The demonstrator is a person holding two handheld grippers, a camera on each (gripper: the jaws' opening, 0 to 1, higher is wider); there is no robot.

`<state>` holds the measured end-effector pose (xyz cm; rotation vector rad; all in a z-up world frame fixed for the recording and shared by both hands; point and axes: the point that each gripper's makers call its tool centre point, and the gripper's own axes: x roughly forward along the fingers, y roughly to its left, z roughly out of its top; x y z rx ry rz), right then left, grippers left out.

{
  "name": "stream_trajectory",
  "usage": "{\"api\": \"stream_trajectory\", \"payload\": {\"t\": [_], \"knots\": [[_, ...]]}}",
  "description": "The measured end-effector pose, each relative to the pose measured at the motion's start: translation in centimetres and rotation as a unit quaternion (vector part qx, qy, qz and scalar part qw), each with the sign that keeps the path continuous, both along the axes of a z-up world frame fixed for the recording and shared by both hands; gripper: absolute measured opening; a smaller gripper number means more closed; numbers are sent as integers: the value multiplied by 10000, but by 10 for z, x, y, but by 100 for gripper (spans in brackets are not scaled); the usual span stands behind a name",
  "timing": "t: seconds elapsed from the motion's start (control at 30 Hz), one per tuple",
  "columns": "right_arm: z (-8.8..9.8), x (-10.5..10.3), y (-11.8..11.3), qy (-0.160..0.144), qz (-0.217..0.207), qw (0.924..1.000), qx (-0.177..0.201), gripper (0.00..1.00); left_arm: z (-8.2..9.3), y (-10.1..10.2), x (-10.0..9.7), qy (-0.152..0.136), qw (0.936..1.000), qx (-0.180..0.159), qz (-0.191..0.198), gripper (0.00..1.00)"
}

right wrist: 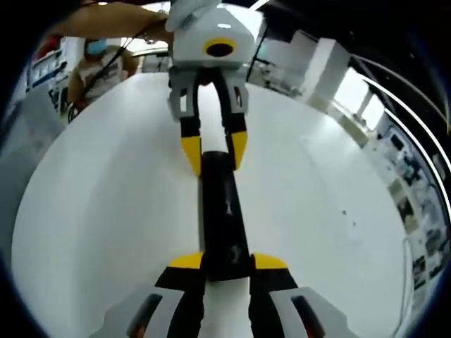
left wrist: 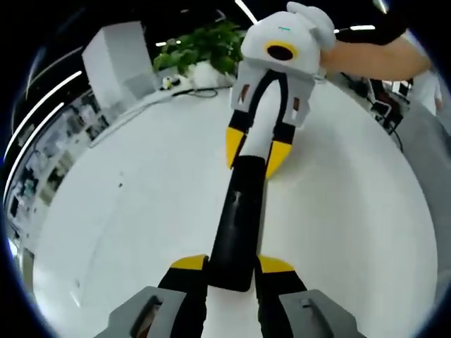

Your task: Press the specified remote control buttons in sequence, fully releasing each button before pressing the next.

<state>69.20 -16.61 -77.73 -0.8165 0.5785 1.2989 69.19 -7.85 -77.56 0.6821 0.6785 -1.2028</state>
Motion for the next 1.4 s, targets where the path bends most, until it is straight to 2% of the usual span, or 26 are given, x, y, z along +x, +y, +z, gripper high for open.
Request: {"api": "stream_trajectory", "payload": {"t": [0.3,0.6,1.0,1.4], "knots": [[-1,1,0,311,-17,9995,100,20,-1,1,1,287,9991,-301,30,25],[-3,1,0,484,-81,9983,299,21,-2,0,2,401,9964,-736,92,26],[-2,1,0,557,-111,9971,511,21,-1,-1,1,332,9922,-1181,202,27],[-2,2,-1,537,-96,9967,605,22,0,-3,2,281,9907,-1313,243,28]]}}
